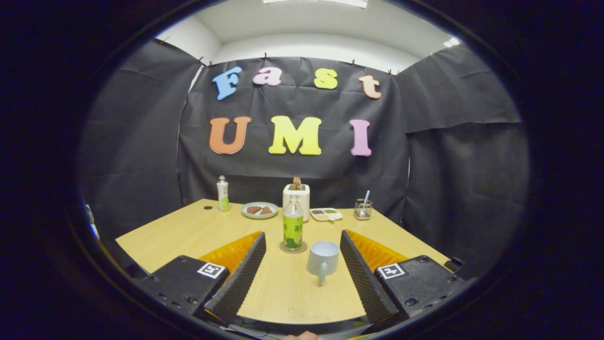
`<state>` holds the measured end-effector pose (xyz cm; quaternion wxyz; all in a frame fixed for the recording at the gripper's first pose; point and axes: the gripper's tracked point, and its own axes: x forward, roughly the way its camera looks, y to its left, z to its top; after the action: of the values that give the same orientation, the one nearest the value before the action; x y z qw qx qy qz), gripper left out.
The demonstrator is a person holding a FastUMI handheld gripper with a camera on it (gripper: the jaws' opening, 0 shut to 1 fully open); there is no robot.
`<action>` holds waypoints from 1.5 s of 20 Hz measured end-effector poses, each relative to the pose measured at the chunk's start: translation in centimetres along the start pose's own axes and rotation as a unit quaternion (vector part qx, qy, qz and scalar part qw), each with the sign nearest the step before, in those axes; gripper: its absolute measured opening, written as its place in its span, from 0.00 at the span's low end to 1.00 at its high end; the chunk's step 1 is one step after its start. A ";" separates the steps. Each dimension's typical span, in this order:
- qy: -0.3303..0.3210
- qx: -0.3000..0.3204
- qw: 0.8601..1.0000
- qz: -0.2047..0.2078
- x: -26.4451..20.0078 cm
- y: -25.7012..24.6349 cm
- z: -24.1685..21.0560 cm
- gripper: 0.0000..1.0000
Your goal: Take the bottle from table, then pour the juice into the cup, finally place the bottle on the coaster
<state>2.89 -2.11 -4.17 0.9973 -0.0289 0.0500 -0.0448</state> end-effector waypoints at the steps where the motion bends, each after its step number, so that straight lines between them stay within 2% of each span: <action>1: -0.006 0.003 1.000 -0.003 -0.6 0.0 0.4 1.00; 8: -0.033 0.011 0.998 -0.049 -4.0 -0.8 1.0 1.00; 11: -0.031 0.025 0.999 -0.020 -4.0 1.1 0.3 1.00; 16: -0.025 0.019 1.000 -0.001 -4.0 3.7 -1.1 1.00; 19: -0.034 -0.005 0.999 -0.007 -4.2 4.3 -1.4 1.00; 24: -0.026 0.003 1.000 0.002 -4.3 5.6 -2.2 1.00; 30: -0.031 0.008 0.999 -0.017 -5.3 4.3 -1.8 1.00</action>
<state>-2.18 2.59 -5.68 0.9977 -0.0235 0.0179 -0.0609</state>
